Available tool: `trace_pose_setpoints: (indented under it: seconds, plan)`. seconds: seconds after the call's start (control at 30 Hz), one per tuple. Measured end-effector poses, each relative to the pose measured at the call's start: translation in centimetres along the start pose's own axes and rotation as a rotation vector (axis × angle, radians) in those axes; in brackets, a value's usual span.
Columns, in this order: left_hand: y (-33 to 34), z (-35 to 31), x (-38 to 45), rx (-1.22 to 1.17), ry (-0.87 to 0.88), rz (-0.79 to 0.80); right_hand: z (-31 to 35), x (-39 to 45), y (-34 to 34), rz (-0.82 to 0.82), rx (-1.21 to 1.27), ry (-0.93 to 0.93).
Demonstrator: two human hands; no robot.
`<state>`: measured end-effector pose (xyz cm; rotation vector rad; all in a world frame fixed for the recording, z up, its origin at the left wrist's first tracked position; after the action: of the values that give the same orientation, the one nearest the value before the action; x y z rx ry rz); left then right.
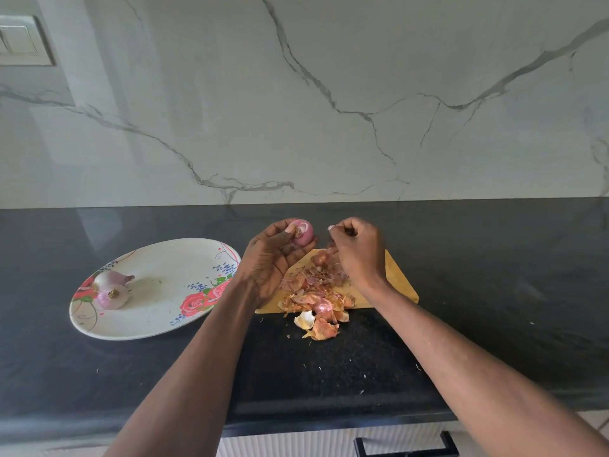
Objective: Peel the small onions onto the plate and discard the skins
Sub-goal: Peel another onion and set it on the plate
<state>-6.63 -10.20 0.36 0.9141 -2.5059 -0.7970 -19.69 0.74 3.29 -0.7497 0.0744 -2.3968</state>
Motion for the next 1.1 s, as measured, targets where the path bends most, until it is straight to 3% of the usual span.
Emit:
trace_pose_setpoints:
  seconds: [0.17,0.37,0.63,1.1]
  plan:
    - [-0.3,-0.5,0.1,0.037,0.045,-0.037,-0.2,-0.1,1.4,0.121,-0.076,-0.009]
    - [-0.3,-0.5,-0.2,0.116,0.058,-0.033,1.1,-0.4,1.8,0.221,0.048,-0.059]
    - [0.5,-0.3,-0.3,0.267,0.077,-0.003,1.4,-0.8,1.6,0.147,-0.013,-0.136]
    - [0.8,-0.1,-0.7,0.273,0.091,0.001,1.8,-0.9,1.7,0.016,-0.202,-0.31]
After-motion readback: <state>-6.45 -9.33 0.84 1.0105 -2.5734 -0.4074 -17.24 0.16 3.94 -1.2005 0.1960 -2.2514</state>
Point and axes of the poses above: each hand's wrist, its own x-axis towards the middle knuckle, its own y-axis out of the palm, z = x × y, the point moved 7 cm from there along x, towards the middle knuckle, and after that the axes turned 3 degrees about z, right-handed, at the moved point
